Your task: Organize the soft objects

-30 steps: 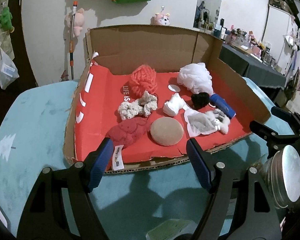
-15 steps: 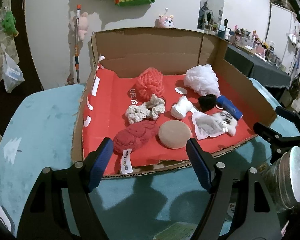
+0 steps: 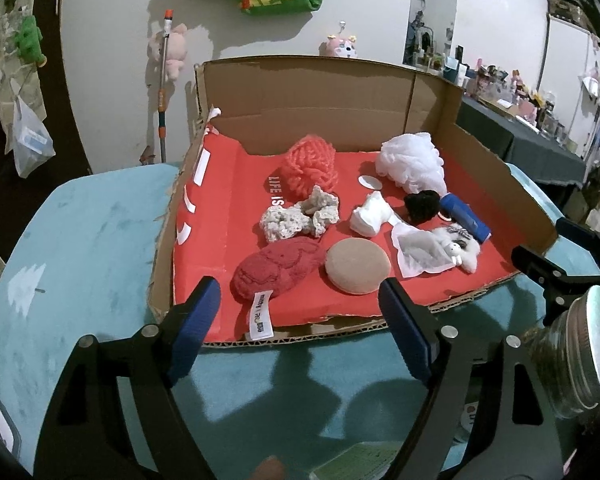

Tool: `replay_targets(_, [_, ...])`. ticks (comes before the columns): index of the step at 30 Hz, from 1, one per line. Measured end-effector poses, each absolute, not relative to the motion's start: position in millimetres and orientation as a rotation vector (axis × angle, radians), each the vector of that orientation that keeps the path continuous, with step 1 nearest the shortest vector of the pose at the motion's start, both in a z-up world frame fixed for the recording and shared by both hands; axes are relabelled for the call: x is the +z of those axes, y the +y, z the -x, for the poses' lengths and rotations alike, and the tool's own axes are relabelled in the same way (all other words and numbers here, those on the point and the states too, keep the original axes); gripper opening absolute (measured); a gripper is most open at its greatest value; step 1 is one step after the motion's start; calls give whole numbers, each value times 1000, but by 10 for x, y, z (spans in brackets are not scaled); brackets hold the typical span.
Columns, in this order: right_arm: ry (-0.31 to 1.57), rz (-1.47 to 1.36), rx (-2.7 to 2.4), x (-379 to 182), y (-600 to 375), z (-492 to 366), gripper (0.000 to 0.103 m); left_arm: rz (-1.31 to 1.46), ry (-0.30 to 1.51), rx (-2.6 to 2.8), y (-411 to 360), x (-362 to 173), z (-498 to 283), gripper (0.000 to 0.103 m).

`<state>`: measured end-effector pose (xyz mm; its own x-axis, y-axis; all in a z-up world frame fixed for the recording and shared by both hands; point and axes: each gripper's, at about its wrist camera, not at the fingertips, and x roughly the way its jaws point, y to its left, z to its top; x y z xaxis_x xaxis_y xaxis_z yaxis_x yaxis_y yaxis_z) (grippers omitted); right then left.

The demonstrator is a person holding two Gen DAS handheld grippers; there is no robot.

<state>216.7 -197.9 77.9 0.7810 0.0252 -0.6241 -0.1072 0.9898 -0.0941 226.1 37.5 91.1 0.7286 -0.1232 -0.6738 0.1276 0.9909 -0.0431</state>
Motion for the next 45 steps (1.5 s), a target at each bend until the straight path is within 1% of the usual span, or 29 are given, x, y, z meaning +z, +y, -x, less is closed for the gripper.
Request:
replay_targets(10, [669, 124, 65, 779, -1984, -2169, 103, -5, 741, -145, 377, 911, -2255, 81])
replay_targets(20, [676, 118, 71, 835, -2008, -2172, 103, 57, 789, -184, 474, 991, -2323, 81])
replay_targets(24, [718, 127, 82, 852, -2000, -2245, 103, 48, 828, -189, 491, 1006, -2421, 81])
replay_targets(32, [826, 155, 108, 801, -1915, -2455, 103, -34, 931, -189, 360, 795, -2618, 81])
replay_targets(37, [857, 140, 114, 750, -1924, -2535, 103, -14, 935, -192, 398, 741, -2658, 81])
replay_targets(45, [843, 119, 115, 742, -1939, -2523, 103, -46, 899, -188, 353, 731, -2648, 81])
